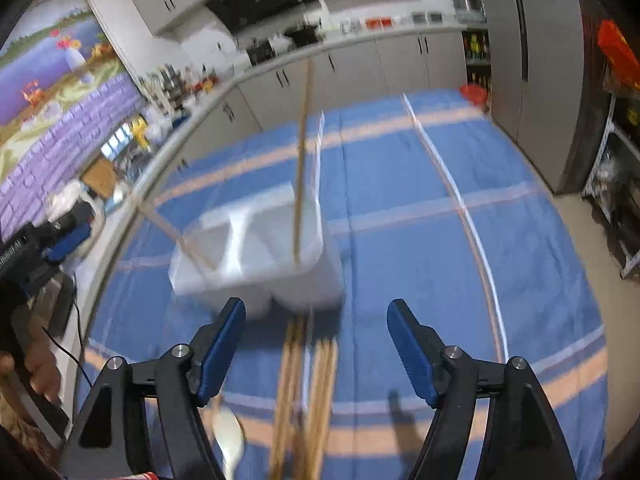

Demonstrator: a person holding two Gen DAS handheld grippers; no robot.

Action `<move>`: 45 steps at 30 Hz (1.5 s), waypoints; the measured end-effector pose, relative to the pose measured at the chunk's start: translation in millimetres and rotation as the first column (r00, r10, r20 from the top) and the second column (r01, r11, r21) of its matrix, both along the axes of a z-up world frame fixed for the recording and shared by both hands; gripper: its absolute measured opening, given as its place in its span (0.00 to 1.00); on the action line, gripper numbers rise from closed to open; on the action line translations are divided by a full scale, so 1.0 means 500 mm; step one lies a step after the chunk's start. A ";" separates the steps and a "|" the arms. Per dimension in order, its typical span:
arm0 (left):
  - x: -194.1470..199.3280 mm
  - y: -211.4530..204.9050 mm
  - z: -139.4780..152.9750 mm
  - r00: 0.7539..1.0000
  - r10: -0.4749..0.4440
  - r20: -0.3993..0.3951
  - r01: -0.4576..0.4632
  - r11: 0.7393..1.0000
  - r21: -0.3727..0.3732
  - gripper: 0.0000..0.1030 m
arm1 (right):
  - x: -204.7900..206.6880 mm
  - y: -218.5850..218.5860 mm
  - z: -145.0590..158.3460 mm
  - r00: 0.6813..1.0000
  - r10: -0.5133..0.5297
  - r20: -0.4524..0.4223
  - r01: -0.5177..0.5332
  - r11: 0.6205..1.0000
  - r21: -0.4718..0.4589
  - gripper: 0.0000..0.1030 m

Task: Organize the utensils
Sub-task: 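Lower the chopsticks into the holder compartments and open both tools, then grasp the metal spoon with the left tool while the right tool grasps the white plastic spoon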

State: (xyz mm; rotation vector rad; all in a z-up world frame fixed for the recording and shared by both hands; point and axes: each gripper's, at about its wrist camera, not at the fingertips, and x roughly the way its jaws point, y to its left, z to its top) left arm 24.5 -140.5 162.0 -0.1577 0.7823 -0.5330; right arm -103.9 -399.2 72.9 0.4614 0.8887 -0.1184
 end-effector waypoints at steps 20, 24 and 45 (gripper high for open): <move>-0.093 0.011 -0.222 0.971 -0.104 -0.215 0.129 0.986 0.107 0.48 | -0.046 0.189 -0.089 0.952 0.304 -0.020 -0.301 0.949 0.088 0.67; -0.055 0.005 -0.254 0.945 -0.178 -0.274 0.201 0.978 0.058 0.48 | -0.007 0.223 -0.122 0.924 0.379 -0.051 -0.374 0.924 0.082 0.64; -0.080 -0.074 -0.294 0.843 -0.422 -0.332 0.457 0.889 0.030 0.01 | 0.022 0.244 -0.146 0.920 0.381 -0.095 -0.381 0.924 0.021 0.34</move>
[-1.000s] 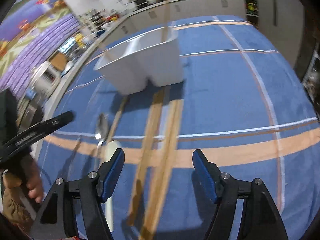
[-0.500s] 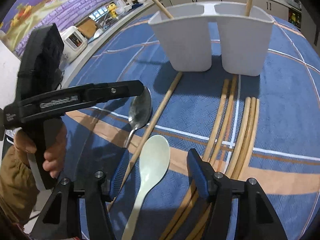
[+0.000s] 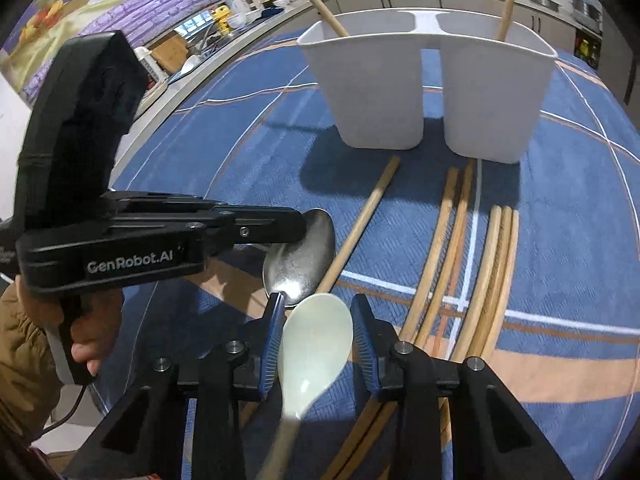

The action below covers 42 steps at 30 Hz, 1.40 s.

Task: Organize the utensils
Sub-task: 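Grasp the metal spoon with the left tool while the right tool grasps the white plastic spoon, then lift both spoons and carry them above the white holder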

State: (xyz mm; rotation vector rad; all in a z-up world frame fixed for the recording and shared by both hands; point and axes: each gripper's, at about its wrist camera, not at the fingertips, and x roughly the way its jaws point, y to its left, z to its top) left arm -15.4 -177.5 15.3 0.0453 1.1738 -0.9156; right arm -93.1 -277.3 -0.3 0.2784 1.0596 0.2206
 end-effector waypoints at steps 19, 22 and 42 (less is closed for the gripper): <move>-0.062 0.040 0.054 0.994 0.086 0.061 -0.084 0.996 -0.029 0.01 | -0.083 -0.045 0.031 1.000 -0.028 -0.008 0.029 0.993 0.111 0.32; -0.073 0.048 0.046 0.996 0.080 0.050 -0.080 0.997 -0.019 0.01 | -0.091 -0.026 0.028 1.000 0.025 -0.002 -0.025 0.997 0.074 0.48; -0.073 0.054 -0.003 0.993 0.094 -0.067 -0.096 0.995 -0.027 0.22 | -0.074 0.025 -0.007 0.989 0.126 -0.073 -0.129 0.991 -0.042 0.16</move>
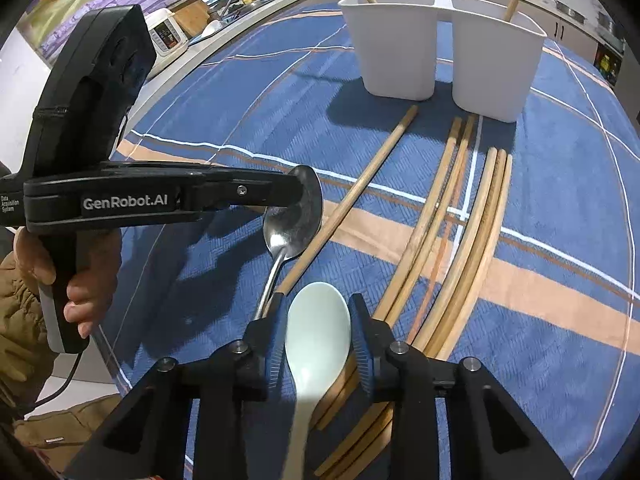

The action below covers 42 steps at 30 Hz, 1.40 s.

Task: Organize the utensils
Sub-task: 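Lift both spoons and carry them above the white holder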

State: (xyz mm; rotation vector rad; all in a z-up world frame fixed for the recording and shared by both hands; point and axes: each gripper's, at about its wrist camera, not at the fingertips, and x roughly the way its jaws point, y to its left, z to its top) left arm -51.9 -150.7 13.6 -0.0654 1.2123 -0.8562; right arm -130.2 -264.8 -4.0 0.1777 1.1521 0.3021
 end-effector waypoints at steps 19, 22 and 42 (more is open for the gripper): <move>-0.021 -0.032 0.025 0.998 0.019 0.061 -0.019 1.000 -0.001 0.01 | -0.056 -0.057 0.012 0.996 -0.087 -0.004 0.087 0.993 0.076 0.05; -0.028 -0.026 0.032 0.996 0.031 0.087 -0.032 0.999 0.012 0.01 | -0.062 -0.063 0.023 0.995 -0.104 0.010 0.102 0.991 0.087 0.05; -0.110 0.061 0.293 0.886 0.199 0.418 -0.180 0.980 -0.085 0.01 | -0.111 -0.176 0.252 0.900 -0.320 0.295 0.288 0.946 0.148 0.05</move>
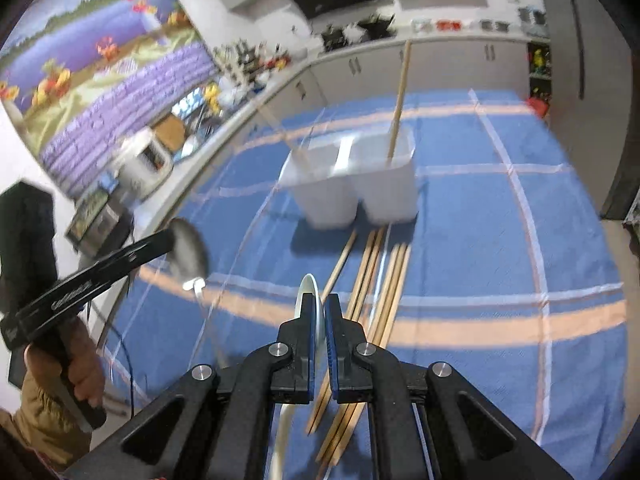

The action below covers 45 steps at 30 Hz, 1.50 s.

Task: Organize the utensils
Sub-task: 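Lift both spoons and carry them above the white holder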

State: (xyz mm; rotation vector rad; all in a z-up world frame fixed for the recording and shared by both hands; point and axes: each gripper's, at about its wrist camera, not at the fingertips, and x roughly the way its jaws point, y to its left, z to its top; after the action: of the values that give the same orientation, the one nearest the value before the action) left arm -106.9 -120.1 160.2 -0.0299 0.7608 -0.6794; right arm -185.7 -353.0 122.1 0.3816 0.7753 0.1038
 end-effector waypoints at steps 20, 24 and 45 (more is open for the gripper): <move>0.239 -0.181 0.150 0.921 0.093 0.377 -0.143 0.984 0.107 0.01 | 0.309 -0.100 0.172 0.850 -0.389 0.354 0.470 0.865 -0.177 0.05; 0.282 -0.224 0.113 0.913 0.081 0.401 -0.153 0.976 0.153 0.01 | 0.364 -0.085 0.142 0.829 -0.404 0.387 0.519 0.813 -0.263 0.05; 0.268 -0.250 0.024 0.935 0.042 0.352 -0.126 0.968 0.219 0.02 | 0.337 -0.065 0.019 0.883 -0.375 0.282 0.446 0.857 -0.259 0.16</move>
State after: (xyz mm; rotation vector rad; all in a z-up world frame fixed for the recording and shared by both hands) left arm 27.1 -244.9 172.2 0.2696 0.4933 -0.4889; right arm -17.3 -385.6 131.7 0.2167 0.4610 -0.3783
